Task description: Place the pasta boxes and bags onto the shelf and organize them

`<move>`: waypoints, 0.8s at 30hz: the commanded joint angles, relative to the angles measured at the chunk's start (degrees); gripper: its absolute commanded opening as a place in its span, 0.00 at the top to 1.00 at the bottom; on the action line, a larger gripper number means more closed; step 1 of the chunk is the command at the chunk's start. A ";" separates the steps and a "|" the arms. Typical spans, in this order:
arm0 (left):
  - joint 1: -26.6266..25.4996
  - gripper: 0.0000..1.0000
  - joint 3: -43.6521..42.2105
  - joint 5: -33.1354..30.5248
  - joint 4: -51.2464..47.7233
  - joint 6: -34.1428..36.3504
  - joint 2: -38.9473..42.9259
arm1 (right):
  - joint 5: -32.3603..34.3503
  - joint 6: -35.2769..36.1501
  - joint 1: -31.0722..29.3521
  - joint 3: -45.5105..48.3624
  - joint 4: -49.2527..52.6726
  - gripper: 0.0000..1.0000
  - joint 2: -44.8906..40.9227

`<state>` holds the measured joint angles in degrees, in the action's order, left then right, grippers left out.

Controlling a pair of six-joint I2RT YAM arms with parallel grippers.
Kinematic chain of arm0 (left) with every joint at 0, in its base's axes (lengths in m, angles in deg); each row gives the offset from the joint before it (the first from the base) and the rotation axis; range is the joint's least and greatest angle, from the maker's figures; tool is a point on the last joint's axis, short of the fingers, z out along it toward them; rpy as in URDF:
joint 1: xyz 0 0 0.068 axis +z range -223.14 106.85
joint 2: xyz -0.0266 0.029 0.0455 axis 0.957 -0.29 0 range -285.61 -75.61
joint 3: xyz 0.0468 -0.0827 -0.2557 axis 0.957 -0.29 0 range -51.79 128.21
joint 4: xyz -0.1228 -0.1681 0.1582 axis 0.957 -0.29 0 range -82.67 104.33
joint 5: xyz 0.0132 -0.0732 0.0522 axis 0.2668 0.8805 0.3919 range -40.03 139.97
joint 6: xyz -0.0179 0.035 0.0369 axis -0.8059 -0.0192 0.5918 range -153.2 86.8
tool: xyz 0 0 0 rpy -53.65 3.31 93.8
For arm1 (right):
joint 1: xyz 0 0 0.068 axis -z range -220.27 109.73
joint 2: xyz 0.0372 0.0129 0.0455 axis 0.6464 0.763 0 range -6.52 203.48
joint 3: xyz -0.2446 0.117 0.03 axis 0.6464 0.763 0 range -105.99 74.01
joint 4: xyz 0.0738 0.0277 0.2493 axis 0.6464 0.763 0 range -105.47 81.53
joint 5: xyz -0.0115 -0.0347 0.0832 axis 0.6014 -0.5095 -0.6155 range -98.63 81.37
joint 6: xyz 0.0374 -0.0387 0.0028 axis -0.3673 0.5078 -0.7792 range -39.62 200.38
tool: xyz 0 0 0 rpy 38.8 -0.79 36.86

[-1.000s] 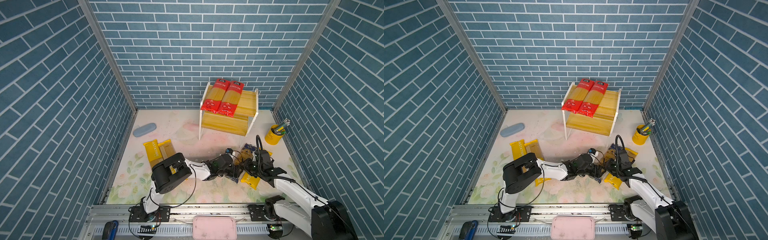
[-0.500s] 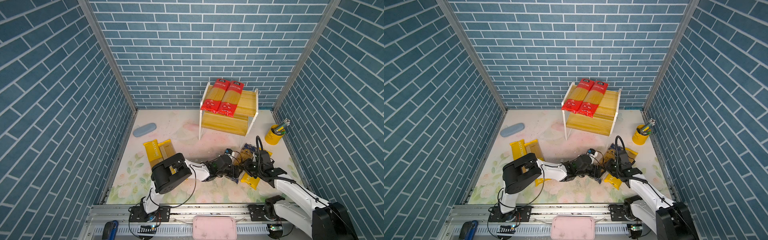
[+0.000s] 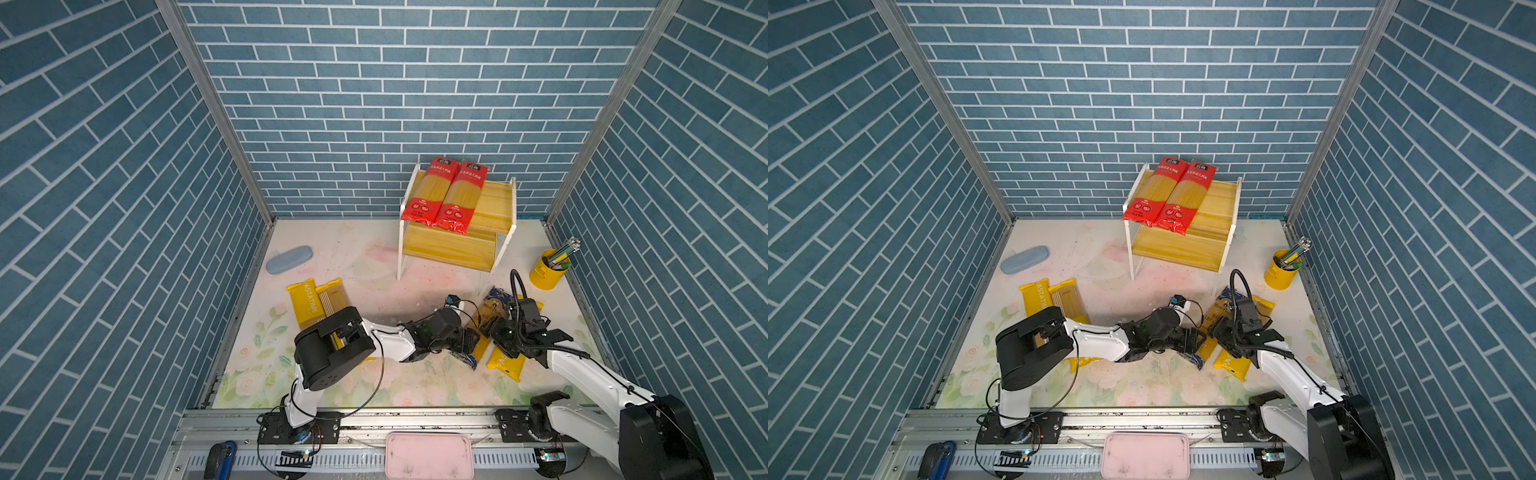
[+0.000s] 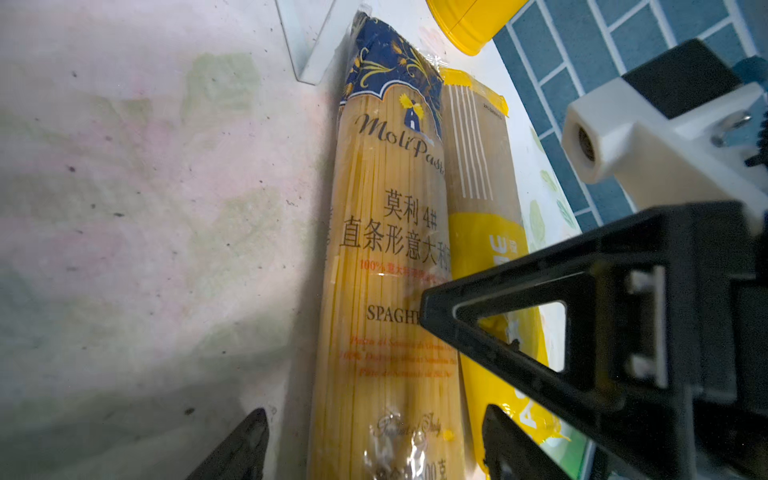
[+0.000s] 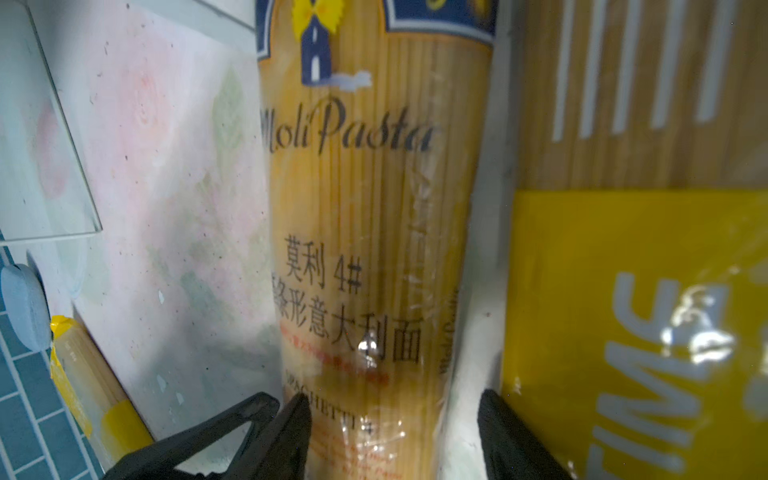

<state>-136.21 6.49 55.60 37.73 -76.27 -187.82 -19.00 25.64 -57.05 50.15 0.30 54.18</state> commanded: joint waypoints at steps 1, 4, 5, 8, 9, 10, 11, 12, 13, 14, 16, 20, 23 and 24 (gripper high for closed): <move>0.22 0.19 1.81 -0.19 -2.06 1.08 0.12 | 0.77 1.45 1.60 -0.36 1.25 0.34 1.91; 0.27 0.19 1.99 -0.35 -1.70 1.30 -0.16 | -1.12 1.13 1.92 1.03 -3.04 0.35 3.67; 0.19 0.19 2.09 -0.23 -1.63 1.32 -0.27 | -2.12 1.07 1.93 1.43 -5.21 0.36 4.31; 0.23 0.19 2.53 0.86 -1.24 1.19 -0.90 | -4.39 0.31 1.84 2.61 -10.42 0.39 6.09; 0.18 0.19 2.54 1.25 -1.03 0.94 -1.07 | -4.80 0.10 1.79 2.88 -11.28 0.41 6.54; 0.18 0.19 2.41 1.53 -0.59 0.80 -1.15 | -4.79 -0.01 1.83 3.06 -11.90 0.43 6.91; 0.22 0.19 2.23 1.58 -0.06 0.62 -1.22 | -5.03 -0.31 1.83 3.45 -12.98 0.46 7.12; 0.15 0.19 2.12 1.66 0.09 0.47 -1.13 | -5.37 -0.67 1.83 3.86 -14.31 0.49 7.14; 0.14 0.19 2.02 1.61 0.37 0.59 -1.00 | -5.84 -1.19 1.83 4.47 -15.80 0.52 7.14; 0.15 0.19 1.72 1.66 1.15 0.48 -0.90 | -6.42 -1.63 1.83 4.70 -16.87 0.55 7.23; 0.15 0.19 0.86 1.67 2.87 -0.09 -0.99 | -7.06 -2.48 1.83 4.98 -18.33 0.62 7.49; 0.16 0.19 0.05 2.54 3.72 -0.50 -1.18 | -7.82 -3.67 1.84 5.24 -19.38 0.73 6.69; 0.53 0.19 -1.18 2.61 3.99 -0.52 -0.27 | -8.00 -4.58 1.83 5.40 -18.62 0.80 4.41; 0.57 0.19 -1.47 2.63 4.01 -0.44 0.32 | -7.92 -4.73 1.88 5.35 -17.62 0.81 3.25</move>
<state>-135.99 6.69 57.34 41.36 -76.49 -187.90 -25.60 22.21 -55.14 54.04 -17.53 59.45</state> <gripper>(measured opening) 0.815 0.199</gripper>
